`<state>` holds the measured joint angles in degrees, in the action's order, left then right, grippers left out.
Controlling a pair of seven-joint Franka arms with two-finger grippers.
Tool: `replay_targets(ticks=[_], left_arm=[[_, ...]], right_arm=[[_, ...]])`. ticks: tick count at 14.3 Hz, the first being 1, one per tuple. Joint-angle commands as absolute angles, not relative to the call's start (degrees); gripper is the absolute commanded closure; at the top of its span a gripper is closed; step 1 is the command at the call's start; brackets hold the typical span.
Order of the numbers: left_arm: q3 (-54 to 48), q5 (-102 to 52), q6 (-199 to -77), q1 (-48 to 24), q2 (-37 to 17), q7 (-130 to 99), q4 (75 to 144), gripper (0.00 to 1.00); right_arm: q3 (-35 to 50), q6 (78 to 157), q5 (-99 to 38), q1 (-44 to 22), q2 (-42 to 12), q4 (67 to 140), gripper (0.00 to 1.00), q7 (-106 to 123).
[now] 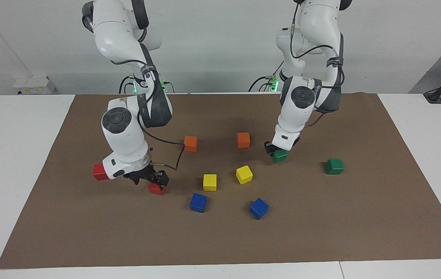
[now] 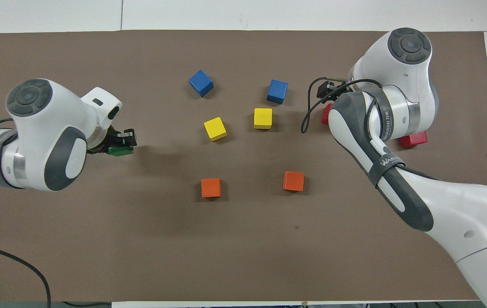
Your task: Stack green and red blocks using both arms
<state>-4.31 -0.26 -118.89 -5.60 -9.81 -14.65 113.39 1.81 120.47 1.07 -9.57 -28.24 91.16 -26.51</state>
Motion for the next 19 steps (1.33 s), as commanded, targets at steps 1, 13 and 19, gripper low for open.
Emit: replay_targets(ticks=[1,13,19], left_arm=[[-4.8,-0.7,-117.2,-1.3,-9.9,-7.1,111.6,1.00],[-4.7,3.5,-119.4,5.2,-14.6,4.3,107.1,1.00],[-4.8,3.1,-120.1,5.1,-15.3,4.3,107.4,1.00]], right_arm=[[2.0,124.6,1.2,-9.5,-24.6,98.0,0.02,-27.0],[2.1,129.5,1.2,-9.5,-24.6,102.9,0.02,-26.5],[2.1,132.7,1.2,-9.2,-26.2,102.7,0.02,-26.5]])
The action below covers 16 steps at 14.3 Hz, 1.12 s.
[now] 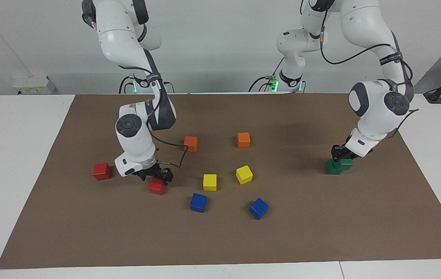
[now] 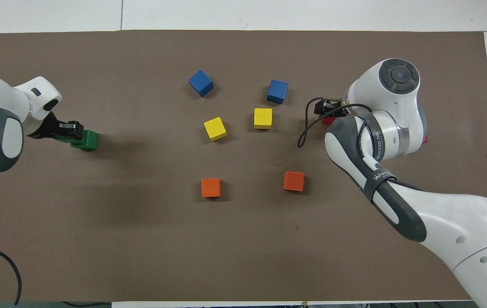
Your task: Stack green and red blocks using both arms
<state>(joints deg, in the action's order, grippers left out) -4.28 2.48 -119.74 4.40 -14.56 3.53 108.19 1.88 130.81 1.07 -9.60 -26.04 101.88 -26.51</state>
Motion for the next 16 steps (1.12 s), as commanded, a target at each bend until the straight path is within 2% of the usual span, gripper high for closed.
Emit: replay_targets(ticks=[1,5,7,8,9,10,11,12,14,15,16], left_arm=[[-4.8,2.9,-119.8,5.2,-15.3,4.3,107.5,1.00],[-4.9,2.5,-119.4,5.3,-14.9,4.4,108.3,1.00],[-4.9,1.8,-119.4,5.2,-14.7,4.4,109.2,1.00],[-4.9,1.8,-119.4,5.2,-14.7,4.4,109.2,1.00],[-4.9,1.8,-119.4,5.2,-14.7,4.4,109.2,1.00],[-4.9,1.8,-119.4,5.2,-14.6,4.4,109.3,1.00],[-4.9,1.8,-119.6,5.2,-14.6,4.4,109.7,0.99],[-4.9,1.8,-119.8,5.2,-14.5,4.4,109.9,0.92],[-4.9,1.8,-120.0,5.2,-14.6,4.3,110.0,0.92],[-4.9,1.7,-120.0,5.0,-14.6,4.3,110.0,0.84],[-4.9,1.5,-120.0,5.1,-14.6,4.3,110.0,0.66]], right_arm=[[2.1,133.3,1.2,-9.1,-26.4,102.5,0.02,-26.5],[2.1,134.9,1.3,-8.6,-26.9,102.1,0.02,-26.5],[2.1,134.9,1.3,-8.5,-26.9,101.9,0.08,-26.5],[2.0,134.9,1.3,-8.5,-26.9,101.9,0.18,-26.4],[2.1,134.9,1.3,-8.6,-27.0,101.9,0.37,-26.4],[2.0,134.9,1.2,-8.8,-27.0,102.0,0.62,-26.5],[2.0,134.8,1.2,-8.8,-27.0,102.0,0.80,-26.4],[2.0,134.6,1.3,-8.8,-27.0,102.0,0.96,-26.4],[2.0,133.2,1.6,-8.8,-26.7,101.2,1.00,-25.1],[2.0,130.5,1.7,-8.5,-26.4,99.8,1.00,-24.1],[2.0,126.1,1.8,-8.4,-26.0,97.1,1.00,-23.3]])
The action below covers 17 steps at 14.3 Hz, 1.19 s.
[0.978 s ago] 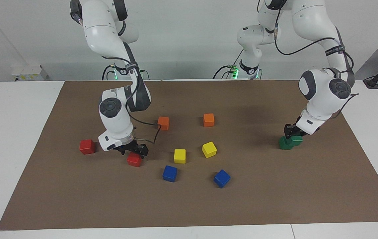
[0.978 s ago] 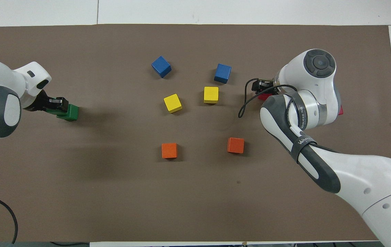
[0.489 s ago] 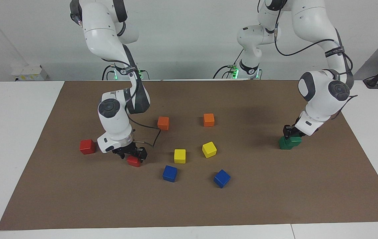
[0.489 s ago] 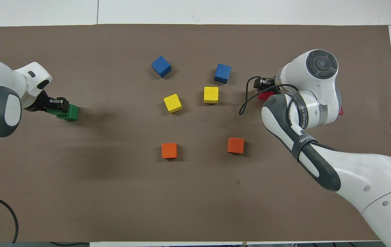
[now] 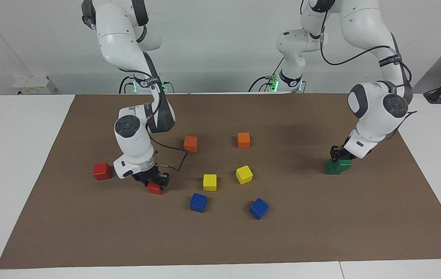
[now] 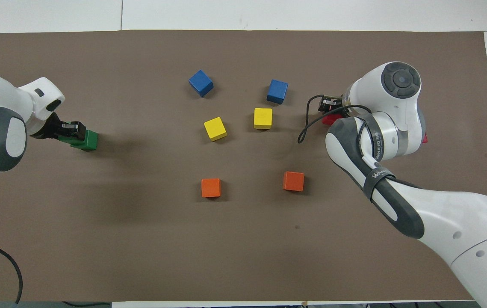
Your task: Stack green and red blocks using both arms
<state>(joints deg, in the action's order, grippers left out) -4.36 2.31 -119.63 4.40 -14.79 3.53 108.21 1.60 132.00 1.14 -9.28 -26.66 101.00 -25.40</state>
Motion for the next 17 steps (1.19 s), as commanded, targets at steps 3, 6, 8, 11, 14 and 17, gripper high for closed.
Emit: replay_targets(ticks=[3,6,8,11,14,17], left_arm=[[-4.9,1.5,-120.0,5.1,-14.7,4.3,110.0,0.00],[-4.9,1.5,-119.8,5.2,-14.7,4.2,109.9,0.00],[-4.9,1.5,-119.1,5.2,-14.4,4.0,109.2,0.00],[-4.8,1.5,-115.5,5.0,-13.5,3.9,106.8,0.00],[-4.9,1.5,-112.4,4.9,-10.9,3.9,106.3,0.00],[-5.0,1.5,-108.7,4.7,-7.9,3.9,105.0,0.00]], right_arm=[[1.6,112.2,1.8,-5.9,-23.9,89.1,1.00,-16.1],[1.4,108.2,4.2,-1.5,-20.1,87.8,1.00,-1.7],[1.5,105.9,4.7,2.2,-17.6,88.7,1.00,9.3],[1.6,105.3,4.7,6.8,-15.5,92.2,1.00,19.9],[1.6,112.1,4.7,8.4,-12.0,101.1,1.00,20.9],[1.6,114.6,4.2,9.3,-11.7,104.3,1.00,20.7]])
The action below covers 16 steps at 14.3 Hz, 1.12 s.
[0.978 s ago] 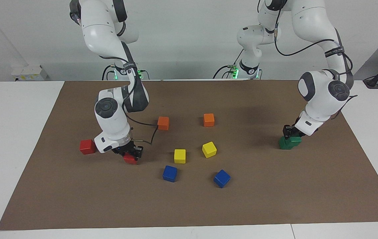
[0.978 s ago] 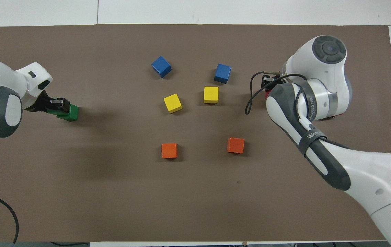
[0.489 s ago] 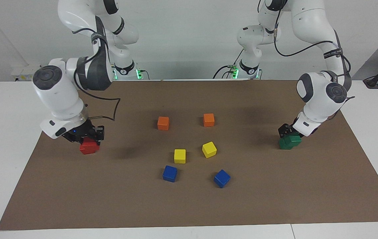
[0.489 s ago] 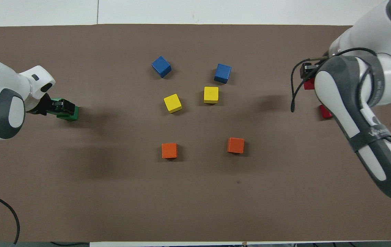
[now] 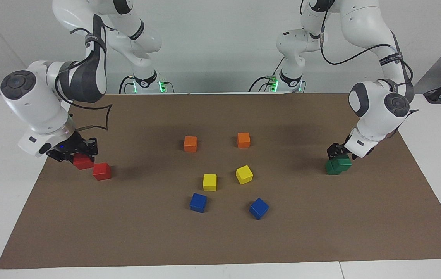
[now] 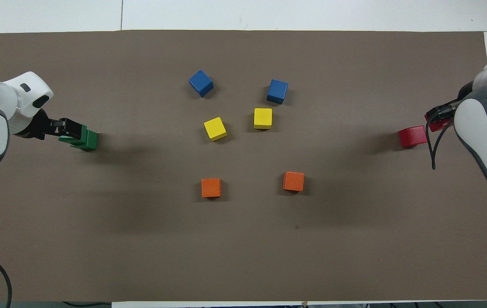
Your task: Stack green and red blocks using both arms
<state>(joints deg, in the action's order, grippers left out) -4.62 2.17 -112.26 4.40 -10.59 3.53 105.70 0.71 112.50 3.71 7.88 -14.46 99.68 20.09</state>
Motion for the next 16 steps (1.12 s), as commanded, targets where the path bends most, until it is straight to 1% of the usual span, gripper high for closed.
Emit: replay_targets(ticks=[1,3,4,5,7,9,11,16], left_arm=[[-5.1,1.5,-106.0,4.6,-7.3,3.8,103.6,0.00],[-5.2,1.5,-100.1,4.4,-6.6,3.8,100.2,0.00],[-5.2,1.5,-98.0,4.5,-5.9,3.8,99.3,0.00],[-5.2,1.4,-96.8,4.5,-4.5,3.9,99.5,0.00],[-5.1,1.3,-95.5,4.2,-2.0,3.7,100.5,0.00],[-5.0,1.1,-95.1,4.2,-1.7,3.8,100.9,0.00],[-4.9,-0.3,-94.7,4.1,-1.3,3.4,100.8,0.00],[-4.8,-0.5,-94.0,4.0,1.6,3.6,103.3,0.00]], right_arm=[[1.6,114.6,4.0,9.4,-11.8,105.0,1.00,20.4],[1.6,116.1,4.0,9.3,-11.7,106.8,1.00,20.4],[1.6,119.1,4.0,9.3,-11.3,108.7,1.00,20.6],[1.6,121.6,4.0,9.3,-10.8,110.4,1.00,20.7],[1.6,122.8,3.9,9.5,-11.4,111.0,1.00,20.7],[1.6,123.0,4.0,9.3,-11.4,111.2,1.00,20.3],[1.6,124.9,4.0,8.7,-11.8,111.2,1.00,20.1],[1.6,125.4,4.0,8.4,-12.3,111.3,1.00,18.6]])
